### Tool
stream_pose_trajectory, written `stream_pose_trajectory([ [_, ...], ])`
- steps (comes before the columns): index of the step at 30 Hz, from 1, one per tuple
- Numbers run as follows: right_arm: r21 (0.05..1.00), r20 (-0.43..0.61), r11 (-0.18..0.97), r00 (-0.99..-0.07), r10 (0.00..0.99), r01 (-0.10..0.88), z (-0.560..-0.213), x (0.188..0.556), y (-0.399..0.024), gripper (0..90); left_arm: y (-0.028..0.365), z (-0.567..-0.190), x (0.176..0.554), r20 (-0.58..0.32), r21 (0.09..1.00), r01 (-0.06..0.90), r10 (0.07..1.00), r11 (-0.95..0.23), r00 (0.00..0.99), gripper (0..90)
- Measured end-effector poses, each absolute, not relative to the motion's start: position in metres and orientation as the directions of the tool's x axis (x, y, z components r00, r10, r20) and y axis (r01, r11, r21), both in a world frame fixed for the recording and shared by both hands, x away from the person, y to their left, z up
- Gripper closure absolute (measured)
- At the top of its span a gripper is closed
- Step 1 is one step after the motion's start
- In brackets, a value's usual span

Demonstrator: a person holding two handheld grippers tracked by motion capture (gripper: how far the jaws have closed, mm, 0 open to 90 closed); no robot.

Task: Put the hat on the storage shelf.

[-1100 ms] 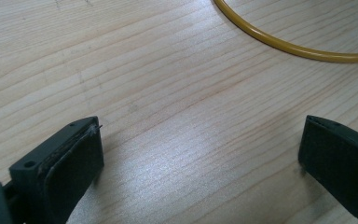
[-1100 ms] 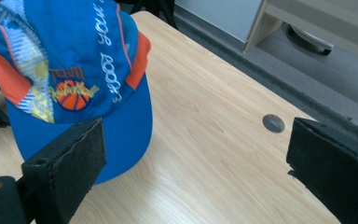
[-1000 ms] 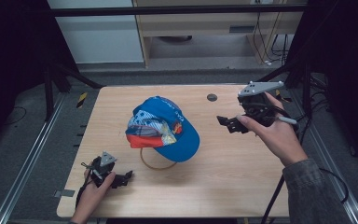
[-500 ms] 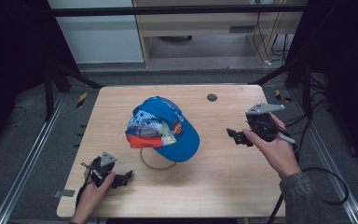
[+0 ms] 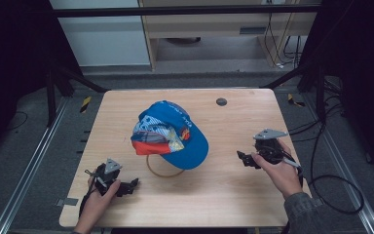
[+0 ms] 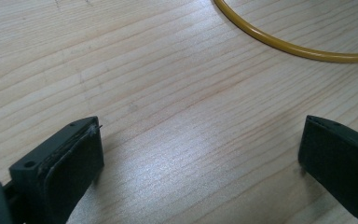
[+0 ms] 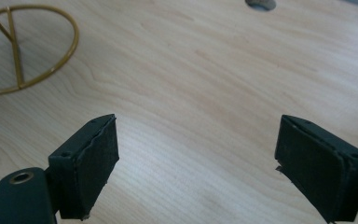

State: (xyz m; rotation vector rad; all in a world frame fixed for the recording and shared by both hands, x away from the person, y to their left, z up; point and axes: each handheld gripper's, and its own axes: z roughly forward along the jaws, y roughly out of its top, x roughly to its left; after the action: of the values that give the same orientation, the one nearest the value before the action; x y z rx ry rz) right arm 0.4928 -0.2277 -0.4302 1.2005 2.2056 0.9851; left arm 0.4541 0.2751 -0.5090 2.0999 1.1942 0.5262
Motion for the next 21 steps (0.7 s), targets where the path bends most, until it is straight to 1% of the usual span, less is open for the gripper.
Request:
stream_pose_trajectory([
  [14,0.741,-0.007,0.357,-0.525,0.851,0.569,-0.470,0.483,-0.223,13.9,0.275,-0.509,0.454,0.023,0.711,0.600,0.864,-0.368,0.503,0.0],
  [21,0.746,0.007,0.333,-0.508,0.862,0.576,-0.481,0.481,-0.221,13.9,0.275,-0.509,0.454,0.023,0.711,0.600,0.864,-0.368,0.503,0.0],
])
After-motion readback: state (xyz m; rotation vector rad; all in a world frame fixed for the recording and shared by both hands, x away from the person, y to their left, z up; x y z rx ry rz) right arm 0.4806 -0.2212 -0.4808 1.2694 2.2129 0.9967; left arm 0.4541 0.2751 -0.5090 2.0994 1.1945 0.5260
